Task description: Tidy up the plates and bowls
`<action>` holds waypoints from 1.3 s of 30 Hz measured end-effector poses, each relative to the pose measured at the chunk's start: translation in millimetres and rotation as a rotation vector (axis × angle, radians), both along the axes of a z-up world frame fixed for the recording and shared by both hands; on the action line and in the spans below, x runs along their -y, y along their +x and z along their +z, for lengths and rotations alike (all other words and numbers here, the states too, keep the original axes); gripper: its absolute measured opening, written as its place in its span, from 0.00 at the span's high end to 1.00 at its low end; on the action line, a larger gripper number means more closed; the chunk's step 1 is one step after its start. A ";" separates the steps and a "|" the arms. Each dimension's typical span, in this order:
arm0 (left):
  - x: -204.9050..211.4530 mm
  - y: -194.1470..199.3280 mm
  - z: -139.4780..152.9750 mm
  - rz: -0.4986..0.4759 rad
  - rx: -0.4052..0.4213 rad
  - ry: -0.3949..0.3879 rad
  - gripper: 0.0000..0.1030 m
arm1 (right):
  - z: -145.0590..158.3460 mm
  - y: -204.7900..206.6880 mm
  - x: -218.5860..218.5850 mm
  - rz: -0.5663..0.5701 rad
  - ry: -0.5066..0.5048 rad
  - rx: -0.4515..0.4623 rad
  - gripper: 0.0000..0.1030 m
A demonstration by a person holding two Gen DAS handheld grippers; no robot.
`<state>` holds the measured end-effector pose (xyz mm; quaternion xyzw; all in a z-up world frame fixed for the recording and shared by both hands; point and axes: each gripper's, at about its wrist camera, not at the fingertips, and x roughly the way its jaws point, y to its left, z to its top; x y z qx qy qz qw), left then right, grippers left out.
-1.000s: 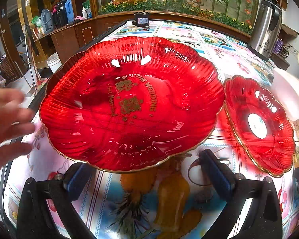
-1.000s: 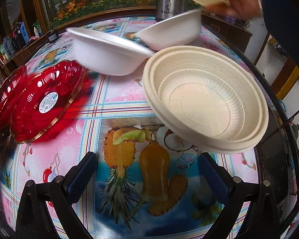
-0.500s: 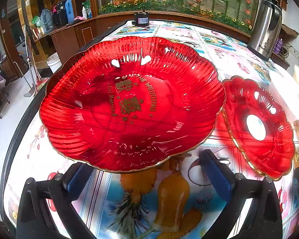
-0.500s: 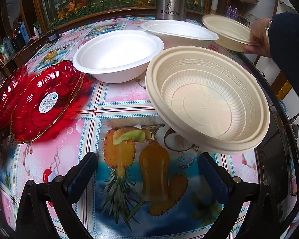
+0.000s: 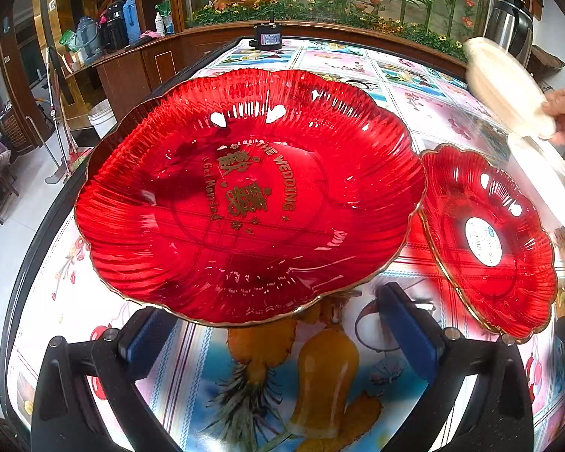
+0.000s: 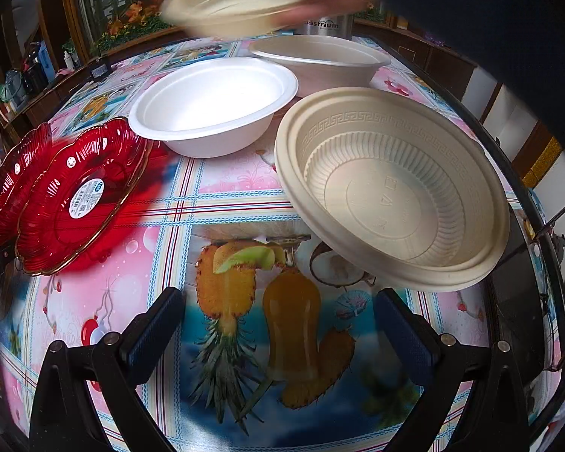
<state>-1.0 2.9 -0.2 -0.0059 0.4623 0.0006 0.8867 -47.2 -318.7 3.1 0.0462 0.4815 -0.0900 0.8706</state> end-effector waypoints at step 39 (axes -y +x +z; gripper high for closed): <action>-10.3 -50.5 33.1 0.060 0.127 -0.031 0.00 | 0.2 0.0 -1.0 0.000 0.000 0.000 0.01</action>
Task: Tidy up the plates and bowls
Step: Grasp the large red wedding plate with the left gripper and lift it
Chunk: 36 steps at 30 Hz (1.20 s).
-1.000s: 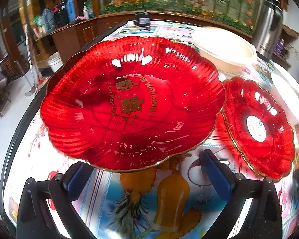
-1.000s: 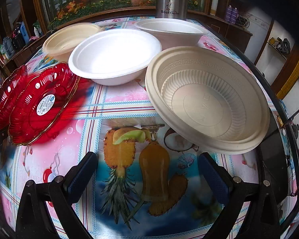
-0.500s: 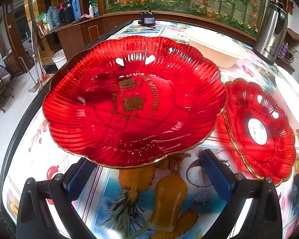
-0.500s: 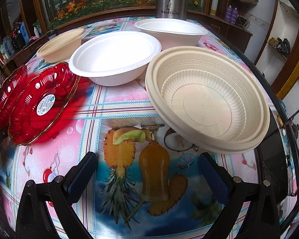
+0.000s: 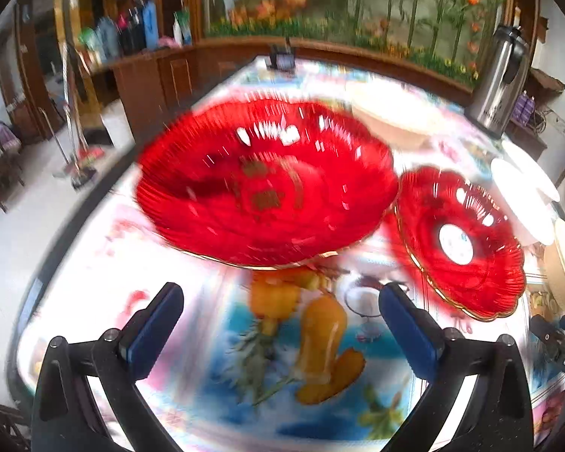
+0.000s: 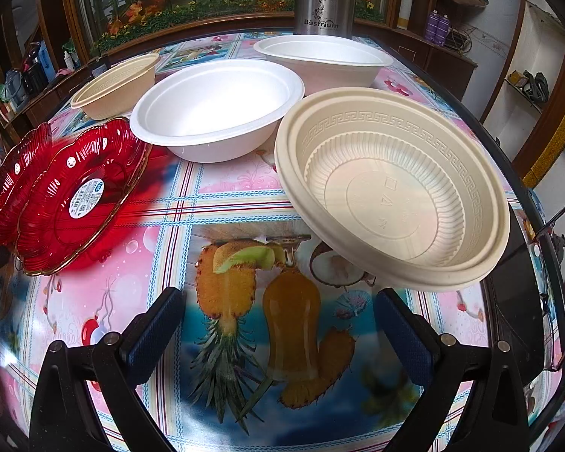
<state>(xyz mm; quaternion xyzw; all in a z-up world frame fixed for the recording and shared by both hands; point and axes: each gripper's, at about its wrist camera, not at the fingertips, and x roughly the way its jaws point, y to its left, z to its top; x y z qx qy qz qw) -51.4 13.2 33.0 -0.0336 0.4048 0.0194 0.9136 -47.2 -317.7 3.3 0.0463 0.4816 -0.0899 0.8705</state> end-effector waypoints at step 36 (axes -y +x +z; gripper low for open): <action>-72.7 5.7 44.2 -0.023 -0.006 -0.109 0.26 | 88.0 33.7 -99.2 0.585 0.290 0.169 0.54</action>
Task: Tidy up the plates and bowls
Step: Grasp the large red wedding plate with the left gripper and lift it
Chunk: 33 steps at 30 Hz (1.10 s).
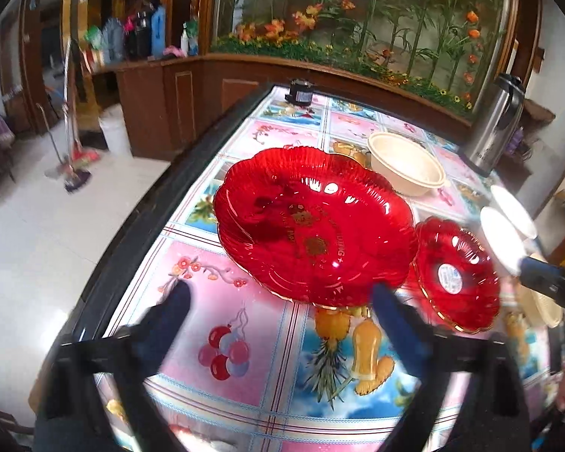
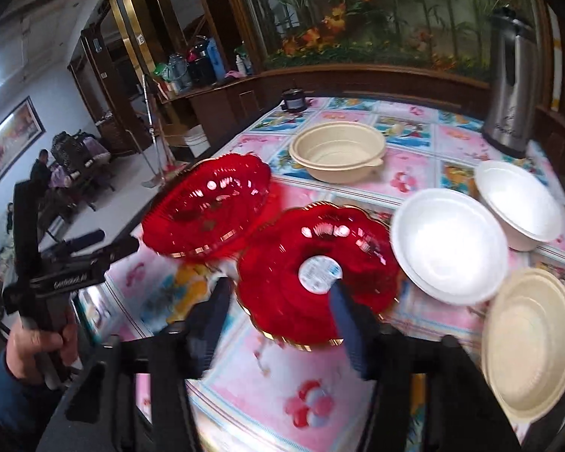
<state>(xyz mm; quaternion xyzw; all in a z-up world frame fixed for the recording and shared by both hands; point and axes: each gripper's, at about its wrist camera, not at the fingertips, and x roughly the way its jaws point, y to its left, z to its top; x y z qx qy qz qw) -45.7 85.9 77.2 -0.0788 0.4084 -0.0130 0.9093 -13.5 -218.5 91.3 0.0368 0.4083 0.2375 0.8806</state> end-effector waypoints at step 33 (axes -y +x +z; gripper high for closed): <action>-54.3 105.3 -42.9 0.030 -0.182 -0.146 0.76 | -57.9 147.1 -77.3 0.000 0.045 -0.237 0.90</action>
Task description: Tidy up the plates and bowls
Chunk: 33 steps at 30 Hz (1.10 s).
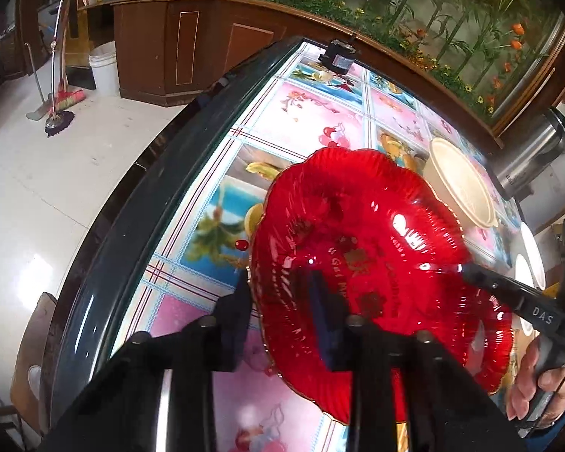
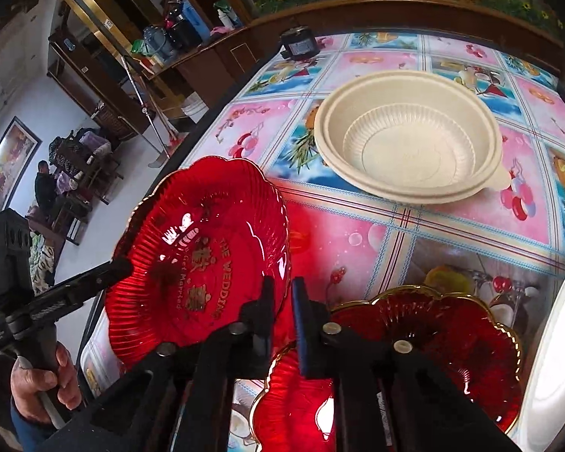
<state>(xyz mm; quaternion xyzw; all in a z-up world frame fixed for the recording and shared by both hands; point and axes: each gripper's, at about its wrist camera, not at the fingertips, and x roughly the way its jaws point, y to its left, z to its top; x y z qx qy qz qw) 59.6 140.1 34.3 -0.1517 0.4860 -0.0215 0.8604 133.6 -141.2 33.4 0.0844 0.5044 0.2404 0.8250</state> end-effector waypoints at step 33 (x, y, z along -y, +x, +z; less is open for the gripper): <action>6.0 -133.7 10.9 0.025 0.072 0.036 0.72 | -0.6 -116.1 8.4 0.056 0.082 -0.026 0.90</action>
